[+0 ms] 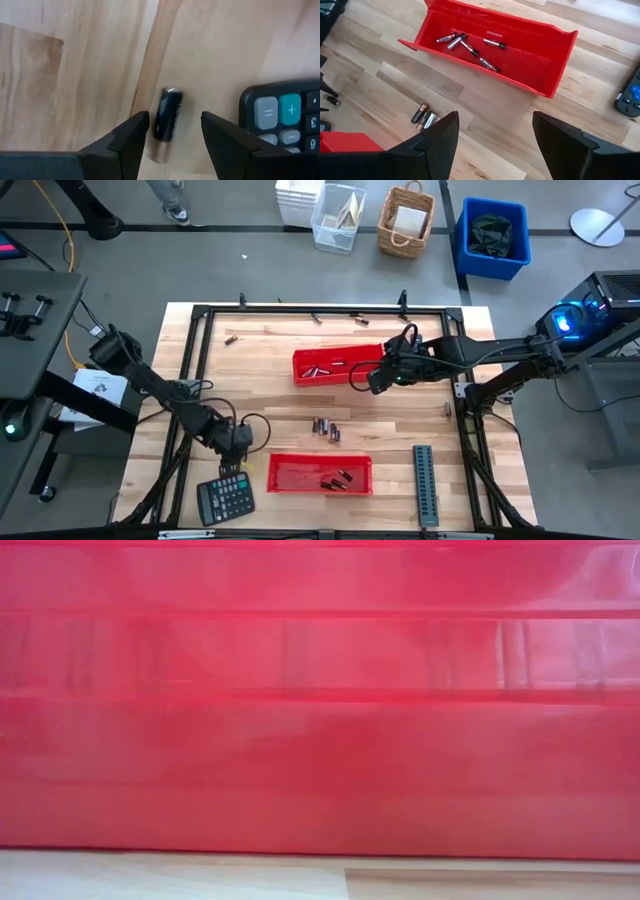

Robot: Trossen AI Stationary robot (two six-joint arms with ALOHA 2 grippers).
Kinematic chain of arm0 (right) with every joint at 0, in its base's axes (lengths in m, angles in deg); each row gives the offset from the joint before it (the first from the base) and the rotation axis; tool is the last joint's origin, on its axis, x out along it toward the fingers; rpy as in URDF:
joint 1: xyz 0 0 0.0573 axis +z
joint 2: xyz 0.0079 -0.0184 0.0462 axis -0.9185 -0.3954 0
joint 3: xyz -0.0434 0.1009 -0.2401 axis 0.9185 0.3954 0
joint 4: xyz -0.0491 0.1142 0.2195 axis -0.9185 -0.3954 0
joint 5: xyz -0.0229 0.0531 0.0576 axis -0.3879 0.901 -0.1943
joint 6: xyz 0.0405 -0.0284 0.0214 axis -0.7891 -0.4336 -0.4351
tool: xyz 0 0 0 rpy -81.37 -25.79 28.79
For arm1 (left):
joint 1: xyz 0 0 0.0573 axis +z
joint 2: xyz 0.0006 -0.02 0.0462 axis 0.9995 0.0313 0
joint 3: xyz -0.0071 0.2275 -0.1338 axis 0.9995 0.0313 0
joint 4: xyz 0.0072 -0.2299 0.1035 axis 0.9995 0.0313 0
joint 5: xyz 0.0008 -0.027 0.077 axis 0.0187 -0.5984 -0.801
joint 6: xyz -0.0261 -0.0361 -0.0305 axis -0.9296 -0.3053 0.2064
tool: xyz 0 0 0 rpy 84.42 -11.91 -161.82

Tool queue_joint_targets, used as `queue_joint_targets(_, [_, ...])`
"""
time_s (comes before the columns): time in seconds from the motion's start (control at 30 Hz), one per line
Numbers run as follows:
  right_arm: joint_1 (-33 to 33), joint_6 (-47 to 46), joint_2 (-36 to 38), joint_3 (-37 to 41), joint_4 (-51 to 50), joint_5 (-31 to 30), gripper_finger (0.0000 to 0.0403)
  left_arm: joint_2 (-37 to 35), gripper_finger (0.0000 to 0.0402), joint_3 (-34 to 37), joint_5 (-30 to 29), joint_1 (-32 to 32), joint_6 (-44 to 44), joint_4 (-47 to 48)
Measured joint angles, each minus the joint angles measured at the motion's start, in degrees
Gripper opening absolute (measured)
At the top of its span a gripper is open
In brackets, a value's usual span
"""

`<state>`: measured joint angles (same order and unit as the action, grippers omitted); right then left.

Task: Sort batteries
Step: Put the black battery into the bottom red bin

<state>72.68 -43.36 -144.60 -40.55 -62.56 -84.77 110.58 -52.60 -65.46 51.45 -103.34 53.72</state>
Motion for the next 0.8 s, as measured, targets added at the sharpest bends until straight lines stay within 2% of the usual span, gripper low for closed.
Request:
queue_joint_targets(0.13, [0.0, 1.6, 0.0, 0.0, -0.1, -0.1, 0.025, 3.1, 0.0186, -1.2, -0.5, -0.2, -0.2, 0.7])
queue_joint_targets(0.33, [0.0, 5.2, 0.0, 0.0, -0.2, -0.4, 0.025, 4.0, 0.0181, -2.9, -3.1, 0.1, -0.9, 5.0])
queue_joint_targets(0.43, [0.0, 7.4, 0.0, 0.0, -0.3, -0.6, 0.025, 5.9, 0.0149, -3.4, -4.6, -0.7, -1.0, 6.6])
queue_joint_targets(0.6, [0.0, 9.7, 0.0, 0.0, -0.7, -0.8, 0.025, 7.5, 0.0033, -4.2, -5.9, -0.7, -2.7, 8.2])
queue_joint_targets(0.67, [0.0, 11.0, 0.0, 0.0, -0.9, -0.8, 0.025, 6.0, 0.0032, -5.3, -6.4, 0.2, -5.5, 9.8])
queue_joint_targets(0.8, [0.2, 13.9, 0.1, 0.0, -1.1, -0.9, 0.025, -0.7, 0.0031, -10.4, -17.9, 3.1, -7.0, 19.1])
